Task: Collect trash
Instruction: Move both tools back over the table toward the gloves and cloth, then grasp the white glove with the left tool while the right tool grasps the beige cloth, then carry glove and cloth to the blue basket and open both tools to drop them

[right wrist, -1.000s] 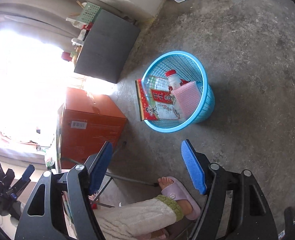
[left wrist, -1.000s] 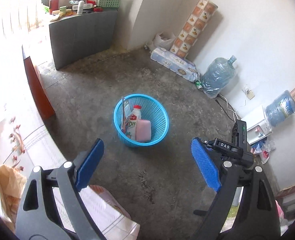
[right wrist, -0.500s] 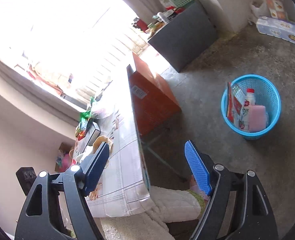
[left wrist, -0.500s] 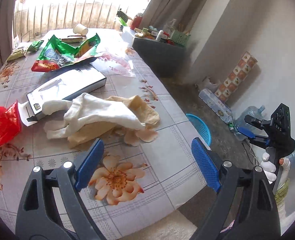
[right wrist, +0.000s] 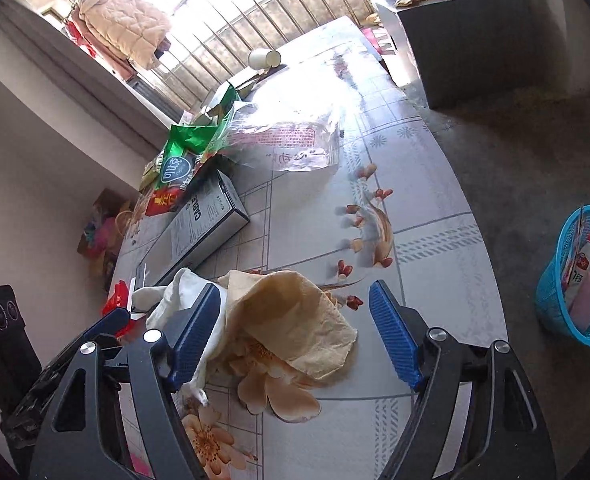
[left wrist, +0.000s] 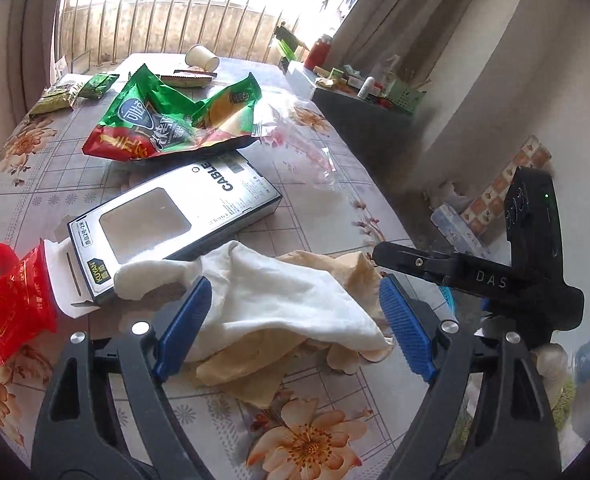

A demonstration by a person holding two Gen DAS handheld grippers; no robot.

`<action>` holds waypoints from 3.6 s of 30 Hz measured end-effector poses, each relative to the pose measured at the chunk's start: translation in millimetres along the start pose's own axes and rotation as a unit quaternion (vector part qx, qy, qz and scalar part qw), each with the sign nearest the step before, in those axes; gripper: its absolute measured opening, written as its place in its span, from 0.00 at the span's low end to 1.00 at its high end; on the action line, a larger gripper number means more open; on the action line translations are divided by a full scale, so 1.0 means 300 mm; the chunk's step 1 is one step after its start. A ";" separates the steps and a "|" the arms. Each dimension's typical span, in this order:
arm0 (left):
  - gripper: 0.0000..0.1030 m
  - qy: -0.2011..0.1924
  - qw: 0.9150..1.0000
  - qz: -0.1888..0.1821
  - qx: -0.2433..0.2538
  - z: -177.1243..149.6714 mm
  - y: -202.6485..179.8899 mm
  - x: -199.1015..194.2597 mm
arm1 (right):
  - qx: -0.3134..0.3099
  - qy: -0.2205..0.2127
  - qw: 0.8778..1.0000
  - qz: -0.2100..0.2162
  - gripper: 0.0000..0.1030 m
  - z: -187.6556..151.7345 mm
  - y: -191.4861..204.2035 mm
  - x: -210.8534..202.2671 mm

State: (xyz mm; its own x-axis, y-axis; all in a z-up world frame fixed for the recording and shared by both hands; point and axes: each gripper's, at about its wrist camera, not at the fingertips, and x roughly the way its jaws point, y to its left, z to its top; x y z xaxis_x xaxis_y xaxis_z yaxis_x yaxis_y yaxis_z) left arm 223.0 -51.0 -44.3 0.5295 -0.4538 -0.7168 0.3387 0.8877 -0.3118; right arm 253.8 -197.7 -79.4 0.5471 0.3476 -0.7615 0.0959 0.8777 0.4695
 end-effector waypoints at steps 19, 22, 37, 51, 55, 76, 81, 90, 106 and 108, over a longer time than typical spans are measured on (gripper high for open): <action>0.06 0.022 1.000 0.000 -0.022 -0.074 0.069 0.030 | -0.088 -0.009 0.992 -0.087 0.06 -0.114 0.062 0.021; 0.06 -0.003 0.999 -0.014 -0.038 -0.088 0.086 -0.073 | -0.070 -0.010 0.994 -0.078 0.05 -0.144 0.034 -0.012; 0.06 -0.035 0.994 -0.030 -0.097 -0.196 0.205 -0.280 | -0.081 -0.090 0.993 -0.012 0.05 -0.202 0.089 -0.332; 0.06 0.035 0.993 -0.052 -0.095 -0.276 0.169 -0.081 | -0.143 0.007 0.989 0.035 0.05 -0.183 0.305 -0.008; 0.06 0.037 0.992 -0.056 -0.107 -0.285 0.196 -0.082 | -0.150 0.037 0.988 0.019 0.08 -0.192 0.299 0.089; 0.06 0.004 0.989 -0.048 -0.139 -0.267 0.306 -0.166 | -0.307 -0.001 0.948 -0.086 0.47 -0.318 0.356 0.084; 0.06 0.000 0.990 -0.045 -0.132 -0.266 0.294 -0.167 | -0.265 -0.011 0.960 -0.092 0.21 -0.287 0.307 0.064; 0.06 -0.014 0.993 -0.040 -0.108 -0.253 0.245 -0.189 | -0.153 -0.035 0.987 -0.044 0.08 -0.251 0.206 -0.017; 0.06 -0.046 0.994 -0.088 -0.040 -0.173 -0.015 -0.298 | -0.004 -0.170 0.984 0.044 0.07 -0.274 -0.027 -0.442; 0.06 -0.044 0.994 -0.101 -0.025 -0.157 -0.076 -0.297 | 0.015 -0.192 0.980 0.048 0.07 -0.291 -0.081 -0.506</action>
State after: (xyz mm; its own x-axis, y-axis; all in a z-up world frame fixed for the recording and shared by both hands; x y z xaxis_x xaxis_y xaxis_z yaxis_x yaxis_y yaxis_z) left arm 131.6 -27.1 -2.7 0.5219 -0.6264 -0.5791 0.4075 0.7794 -0.4759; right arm 95.8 -243.0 -14.1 0.8270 0.2724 -0.4918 0.0507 0.8351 0.5478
